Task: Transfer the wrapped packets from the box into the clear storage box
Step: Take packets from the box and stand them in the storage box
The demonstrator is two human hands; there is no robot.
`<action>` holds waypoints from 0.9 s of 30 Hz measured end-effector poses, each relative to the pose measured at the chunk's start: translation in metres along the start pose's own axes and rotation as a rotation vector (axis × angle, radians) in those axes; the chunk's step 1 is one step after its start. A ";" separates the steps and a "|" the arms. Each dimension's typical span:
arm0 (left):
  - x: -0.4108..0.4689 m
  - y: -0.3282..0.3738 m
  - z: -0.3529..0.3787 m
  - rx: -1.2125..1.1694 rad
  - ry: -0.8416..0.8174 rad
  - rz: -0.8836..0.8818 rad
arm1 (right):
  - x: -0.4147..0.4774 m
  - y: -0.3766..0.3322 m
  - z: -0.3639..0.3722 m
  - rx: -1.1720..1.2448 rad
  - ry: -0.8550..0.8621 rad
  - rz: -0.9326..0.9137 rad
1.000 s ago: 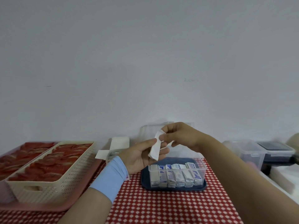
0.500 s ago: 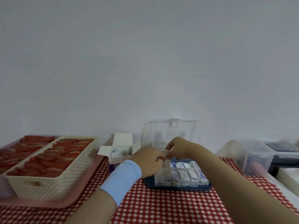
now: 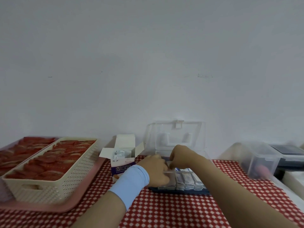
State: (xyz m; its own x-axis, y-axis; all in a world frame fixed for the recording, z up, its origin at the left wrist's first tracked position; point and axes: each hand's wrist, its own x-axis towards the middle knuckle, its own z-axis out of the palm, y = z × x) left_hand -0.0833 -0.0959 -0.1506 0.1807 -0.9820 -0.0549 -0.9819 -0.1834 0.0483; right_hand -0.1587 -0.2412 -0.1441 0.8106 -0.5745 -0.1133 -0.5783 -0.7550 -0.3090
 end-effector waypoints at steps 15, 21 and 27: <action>0.006 -0.012 0.002 0.325 -0.029 0.013 | -0.007 0.002 0.002 -0.066 0.071 -0.016; 0.004 -0.005 -0.002 0.337 -0.052 -0.037 | -0.003 0.006 0.008 -0.029 0.043 -0.013; 0.003 -0.003 -0.006 0.286 -0.041 -0.023 | 0.000 0.010 0.009 -0.015 0.073 0.024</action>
State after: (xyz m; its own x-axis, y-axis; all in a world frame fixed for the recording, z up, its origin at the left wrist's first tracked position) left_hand -0.0794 -0.0990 -0.1454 0.2064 -0.9740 -0.0932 -0.9549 -0.1798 -0.2363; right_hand -0.1636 -0.2460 -0.1553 0.7877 -0.6139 -0.0514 -0.5996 -0.7447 -0.2932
